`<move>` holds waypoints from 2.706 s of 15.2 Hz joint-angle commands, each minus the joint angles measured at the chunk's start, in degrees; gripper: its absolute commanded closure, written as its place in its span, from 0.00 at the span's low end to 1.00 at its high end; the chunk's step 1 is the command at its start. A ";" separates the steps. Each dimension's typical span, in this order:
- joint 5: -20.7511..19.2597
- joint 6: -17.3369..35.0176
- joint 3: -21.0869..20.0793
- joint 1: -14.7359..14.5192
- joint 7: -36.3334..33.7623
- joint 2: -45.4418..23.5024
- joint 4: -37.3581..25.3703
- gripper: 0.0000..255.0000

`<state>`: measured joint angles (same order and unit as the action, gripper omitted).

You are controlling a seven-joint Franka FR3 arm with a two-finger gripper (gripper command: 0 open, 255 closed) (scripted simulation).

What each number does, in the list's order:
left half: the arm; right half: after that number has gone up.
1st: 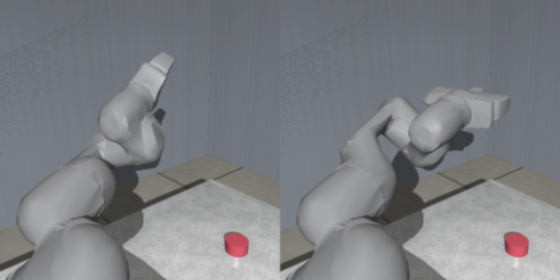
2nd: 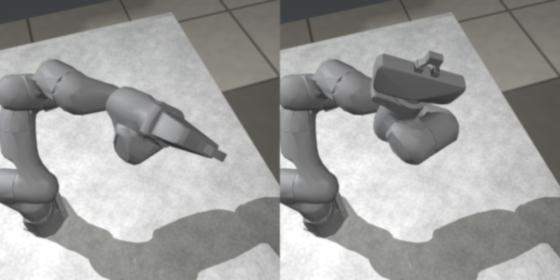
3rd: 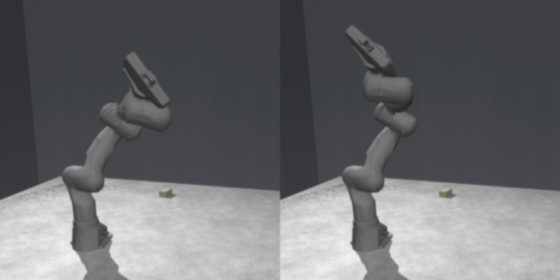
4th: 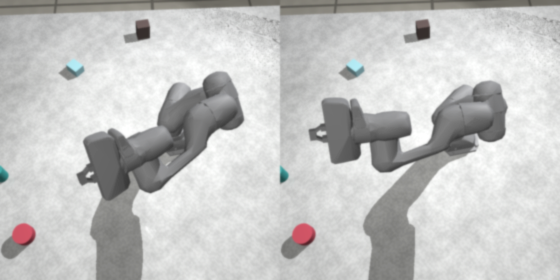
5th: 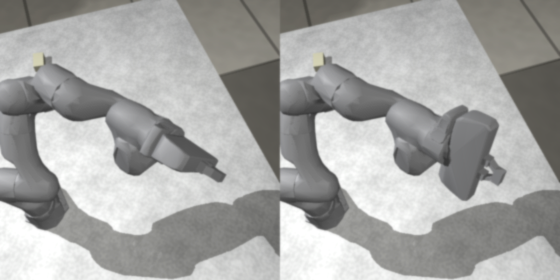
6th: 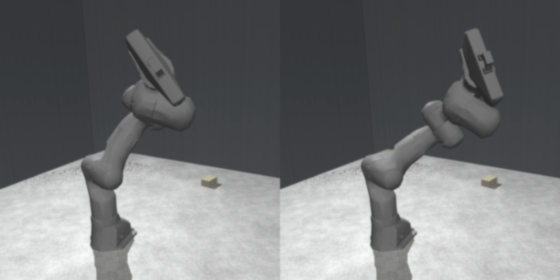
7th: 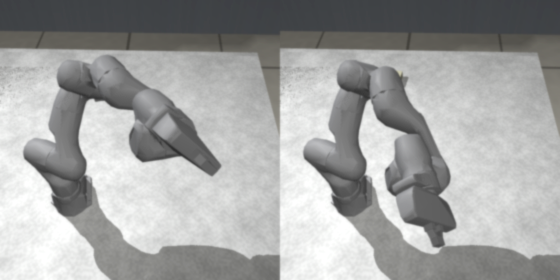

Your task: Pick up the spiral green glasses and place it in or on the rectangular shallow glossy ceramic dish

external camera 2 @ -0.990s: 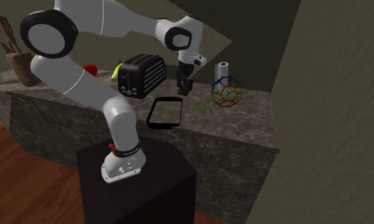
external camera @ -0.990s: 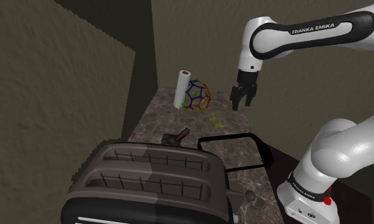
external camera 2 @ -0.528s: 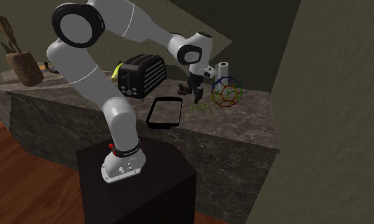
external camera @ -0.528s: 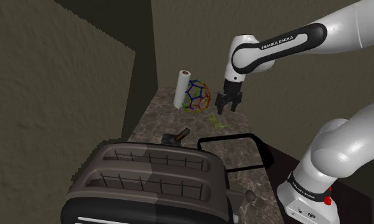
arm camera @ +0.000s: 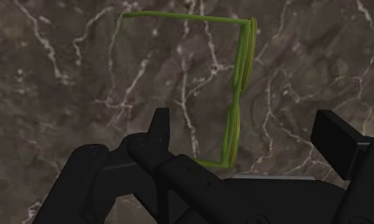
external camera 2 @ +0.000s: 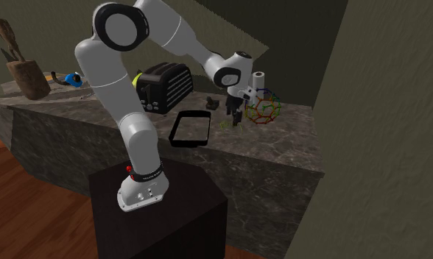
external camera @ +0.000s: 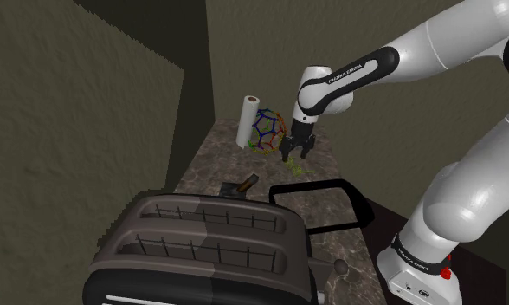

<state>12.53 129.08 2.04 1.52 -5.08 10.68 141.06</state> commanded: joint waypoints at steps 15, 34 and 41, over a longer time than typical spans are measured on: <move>1.20 4.73 -0.31 -0.52 0.74 -3.21 1.45 1.00; -0.81 -5.04 -0.31 -0.02 -1.77 2.51 -2.79 1.00; -1.58 -10.64 -0.30 0.18 -2.94 4.90 -6.09 1.00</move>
<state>11.04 119.23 1.77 1.70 -7.80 15.33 135.51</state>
